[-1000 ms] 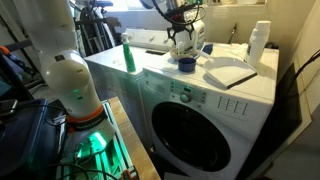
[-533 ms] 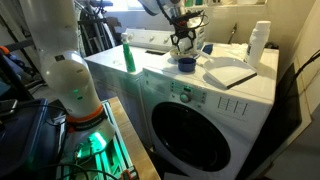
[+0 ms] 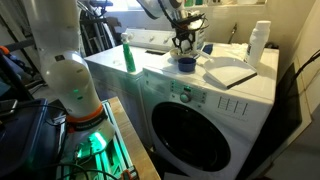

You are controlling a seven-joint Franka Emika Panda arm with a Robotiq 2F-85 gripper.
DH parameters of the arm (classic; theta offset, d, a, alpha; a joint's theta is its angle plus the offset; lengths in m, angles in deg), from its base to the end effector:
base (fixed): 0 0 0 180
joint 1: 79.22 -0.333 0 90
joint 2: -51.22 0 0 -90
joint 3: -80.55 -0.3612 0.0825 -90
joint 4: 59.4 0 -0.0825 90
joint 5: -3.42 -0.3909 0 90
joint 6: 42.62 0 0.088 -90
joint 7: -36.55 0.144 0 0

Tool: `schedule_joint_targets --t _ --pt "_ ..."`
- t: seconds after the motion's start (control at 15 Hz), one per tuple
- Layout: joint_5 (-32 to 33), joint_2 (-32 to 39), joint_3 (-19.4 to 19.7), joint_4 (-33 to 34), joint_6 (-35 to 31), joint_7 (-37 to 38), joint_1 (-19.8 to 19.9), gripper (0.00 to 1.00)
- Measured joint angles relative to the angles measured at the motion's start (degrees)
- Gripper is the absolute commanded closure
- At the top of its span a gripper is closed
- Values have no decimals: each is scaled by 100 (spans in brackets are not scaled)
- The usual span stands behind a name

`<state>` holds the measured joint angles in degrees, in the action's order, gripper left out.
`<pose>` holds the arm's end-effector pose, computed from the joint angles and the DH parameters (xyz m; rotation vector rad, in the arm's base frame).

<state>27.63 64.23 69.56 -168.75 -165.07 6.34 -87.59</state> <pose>0.6038 0.1741 0.3896 2.4203 1.4631 -0.0287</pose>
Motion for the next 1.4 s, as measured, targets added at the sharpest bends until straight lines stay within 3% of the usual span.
schedule_joint_targets --t 0.2,0.33,0.47,0.53,0.67,1.07,1.4 --pt "6 31 15 12 0 -80 1 78" --pt "11 53 25 27 0 -144 1 83" --pt "12 83 33 53 1 -190 1 80" --pt "12 98 36 68 1 -220 1 90" --pt "15 121 38 83 3 -270 1 100" --pt "195 -76 103 141 167 -279 4 97" --pt "421 -682 239 33 818 -274 27 97"
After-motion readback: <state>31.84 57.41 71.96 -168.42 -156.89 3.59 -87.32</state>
